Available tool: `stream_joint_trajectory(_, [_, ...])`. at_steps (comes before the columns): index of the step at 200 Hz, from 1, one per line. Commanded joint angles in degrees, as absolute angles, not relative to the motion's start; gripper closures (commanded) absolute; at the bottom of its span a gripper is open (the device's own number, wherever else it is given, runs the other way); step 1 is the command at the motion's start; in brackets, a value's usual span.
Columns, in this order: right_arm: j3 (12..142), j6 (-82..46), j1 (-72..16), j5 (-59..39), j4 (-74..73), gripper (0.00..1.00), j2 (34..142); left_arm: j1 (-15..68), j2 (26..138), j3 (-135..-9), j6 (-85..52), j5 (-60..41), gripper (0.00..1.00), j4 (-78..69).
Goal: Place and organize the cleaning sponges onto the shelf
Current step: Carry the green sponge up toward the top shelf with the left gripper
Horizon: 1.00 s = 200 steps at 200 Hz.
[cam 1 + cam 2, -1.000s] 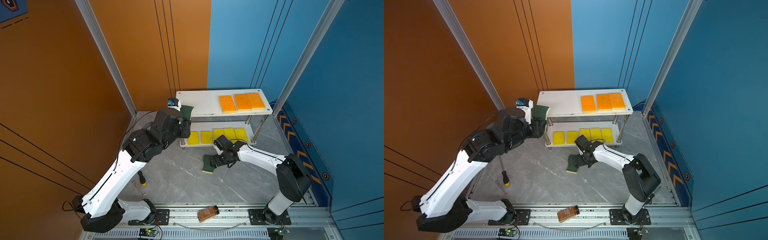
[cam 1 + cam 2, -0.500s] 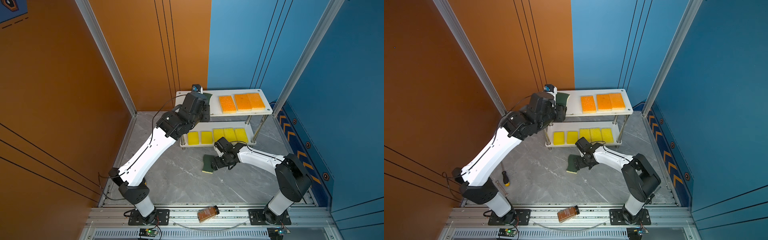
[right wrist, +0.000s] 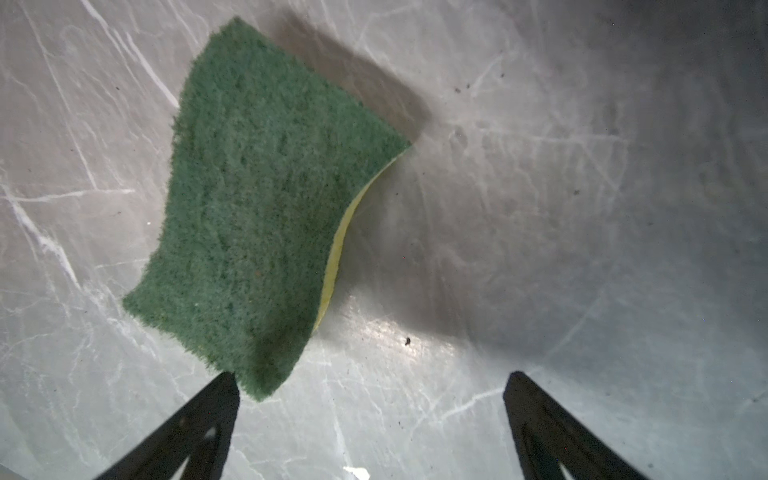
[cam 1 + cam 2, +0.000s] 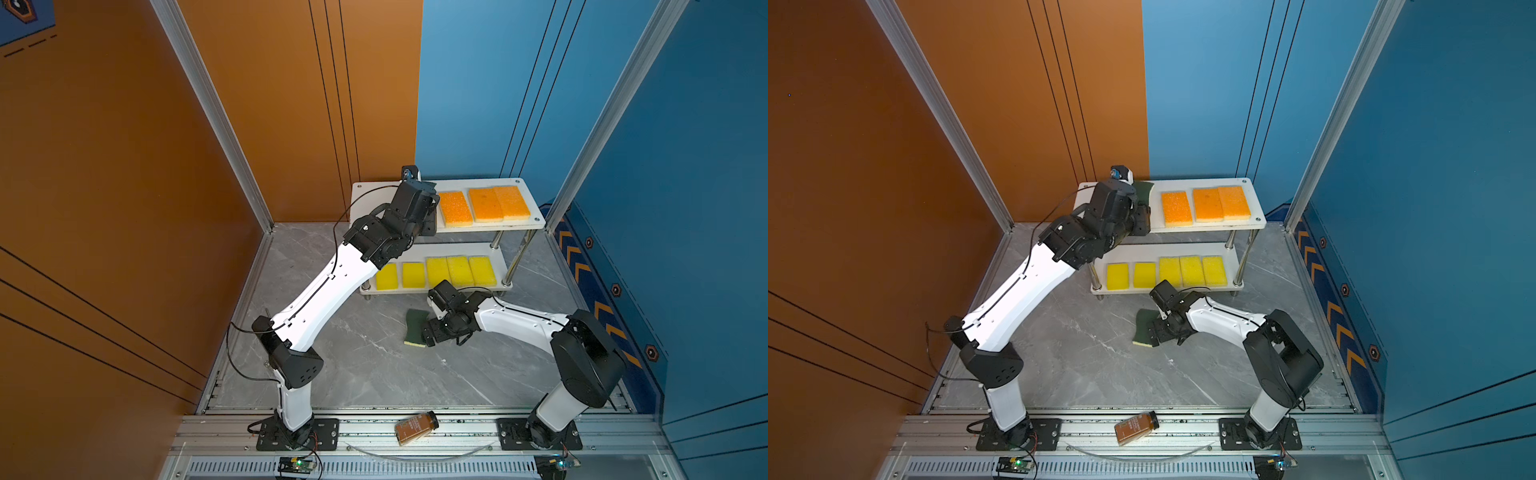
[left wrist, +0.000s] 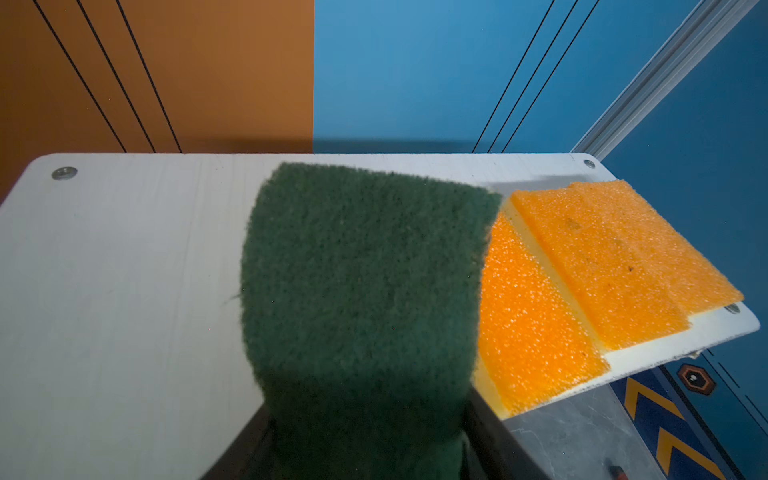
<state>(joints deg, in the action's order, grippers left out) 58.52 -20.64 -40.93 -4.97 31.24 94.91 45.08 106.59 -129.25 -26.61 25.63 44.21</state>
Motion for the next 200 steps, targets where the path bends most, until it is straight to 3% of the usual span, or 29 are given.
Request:
stream_joint_trajectory(1, [57.7, -21.1, -40.6, -5.2, 30.6, 0.02, 93.5, 45.5, 108.2, -131.7, -27.4, 28.1, 0.43, 42.8])
stream_joint_trajectory(200, [57.2, -21.3, -40.6, -6.0, 29.8, 0.02, 94.0, 43.0, 112.6, -131.7, -33.1, 27.9, 0.42, 42.7])
